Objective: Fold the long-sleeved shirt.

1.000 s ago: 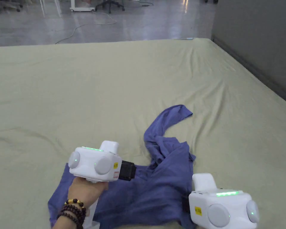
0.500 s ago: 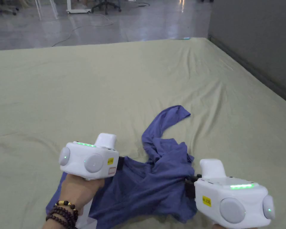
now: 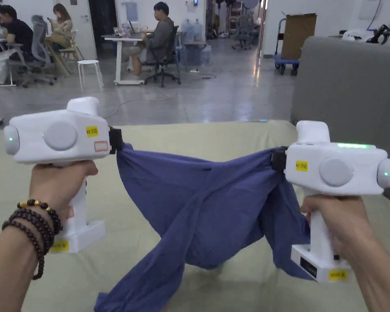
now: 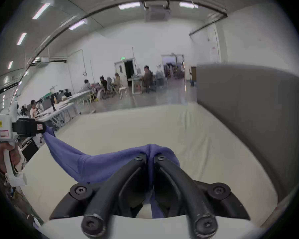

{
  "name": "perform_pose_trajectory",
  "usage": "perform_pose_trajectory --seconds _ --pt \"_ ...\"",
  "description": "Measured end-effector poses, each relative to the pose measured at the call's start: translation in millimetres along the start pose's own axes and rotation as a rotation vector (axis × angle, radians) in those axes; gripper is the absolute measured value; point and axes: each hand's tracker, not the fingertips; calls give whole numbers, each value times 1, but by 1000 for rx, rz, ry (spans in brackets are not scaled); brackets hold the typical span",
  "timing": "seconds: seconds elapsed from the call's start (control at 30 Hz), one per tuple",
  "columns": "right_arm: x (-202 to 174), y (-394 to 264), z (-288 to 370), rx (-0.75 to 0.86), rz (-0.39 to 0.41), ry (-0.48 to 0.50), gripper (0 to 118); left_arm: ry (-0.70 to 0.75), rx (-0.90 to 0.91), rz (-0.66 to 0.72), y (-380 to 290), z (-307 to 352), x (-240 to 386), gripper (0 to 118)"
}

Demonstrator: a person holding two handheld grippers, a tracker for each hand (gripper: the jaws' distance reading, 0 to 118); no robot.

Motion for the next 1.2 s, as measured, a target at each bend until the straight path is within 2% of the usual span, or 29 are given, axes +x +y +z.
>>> perform_pose_trajectory --seconds 0.07,0.23,0.4,0.5,0.6,0.83,0.9,0.97,1.07,1.2 --pt "-12 57 -10 53 19 14 4 35 69 -22 45 5 2 0" --pt "-29 168 -23 121 14 19 4 3 158 67 136 19 1 0" --pt "-35 195 -31 127 1 6 4 -3 185 63 164 24 6 0" --pt "-39 173 -47 120 2 17 4 26 175 36 146 6 -6 0" --pt "-39 127 -72 58 -23 25 4 47 98 58 100 -13 -12 0" --pt "-30 -42 -152 -231 -106 17 4 122 -154 91 -59 -86 -45 0" --pt "-26 -88 -170 -327 -146 16 4 136 -229 118 -107 -97 -51 0" --pt "-27 -133 -175 -378 -152 -3 4 140 -282 151 -148 -108 -63 0" --pt "-29 -168 -173 -439 -131 -5 4 136 -355 225 -186 -111 -75 0" --pt "-30 -165 -148 -401 -131 -1 4 161 -335 189 -193 -113 -92 0"
